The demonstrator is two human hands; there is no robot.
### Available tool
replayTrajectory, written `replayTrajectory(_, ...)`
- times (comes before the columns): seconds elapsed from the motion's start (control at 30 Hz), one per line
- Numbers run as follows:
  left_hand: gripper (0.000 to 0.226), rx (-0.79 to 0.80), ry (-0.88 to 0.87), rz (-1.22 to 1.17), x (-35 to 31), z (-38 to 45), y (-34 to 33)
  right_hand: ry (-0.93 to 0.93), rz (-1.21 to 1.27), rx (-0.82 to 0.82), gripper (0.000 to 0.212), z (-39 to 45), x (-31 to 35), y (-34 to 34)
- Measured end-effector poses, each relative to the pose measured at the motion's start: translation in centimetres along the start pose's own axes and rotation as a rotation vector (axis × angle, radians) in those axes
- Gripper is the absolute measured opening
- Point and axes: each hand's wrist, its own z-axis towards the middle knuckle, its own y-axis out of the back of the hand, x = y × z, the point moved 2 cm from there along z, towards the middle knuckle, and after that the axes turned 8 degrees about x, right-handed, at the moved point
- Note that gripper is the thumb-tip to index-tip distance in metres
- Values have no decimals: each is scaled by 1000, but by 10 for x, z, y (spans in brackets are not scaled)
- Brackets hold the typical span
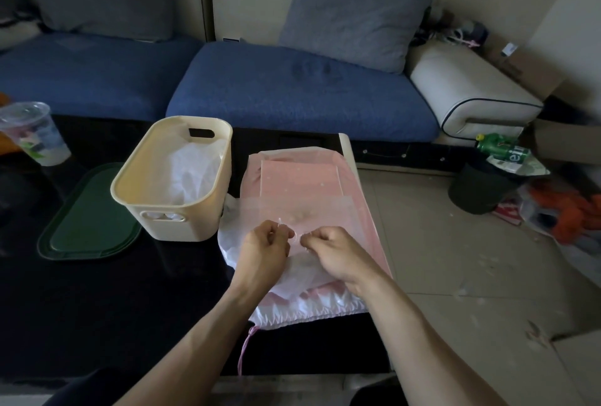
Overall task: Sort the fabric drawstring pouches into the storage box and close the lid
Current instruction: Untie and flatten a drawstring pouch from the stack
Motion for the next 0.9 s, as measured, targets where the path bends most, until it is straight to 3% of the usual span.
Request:
replayTrajectory(0.07, 22, 0, 25, -25, -2, 1, 1, 50, -106, -144, 28, 2, 0, -1)
replayTrajectory(0.13, 24, 3, 55, -38, -2, 1, 3, 100, -16, -240, 26, 3, -1, -3)
replayTrajectory(0.3, 25, 18, 162, -160, 1, -1, 0, 195, 256, -269, 20, 2, 1, -7)
replayTrajectory(0.4, 24, 64, 148, -178, 0, 2, 5, 231, 82, -238, 26, 7, 1, -5)
replayTrajectory(0.53, 17, 143, 63, -112, 0, 8, 18, 179, -403, -289, 20, 8, -3, -2)
replayTrajectory(0.63, 24, 79, -124, 70, -1, 11, 19, 196, -587, -129, 23, 4, -3, 0)
replayTrajectory(0.77, 19, 77, -295, 137, -7, 7, 12, 219, -379, 194, 41, -1, 7, -1)
replayTrajectory(0.9, 17, 135, -278, 112, -9, 4, 8, 223, -169, 156, 27, 0, 8, -2)
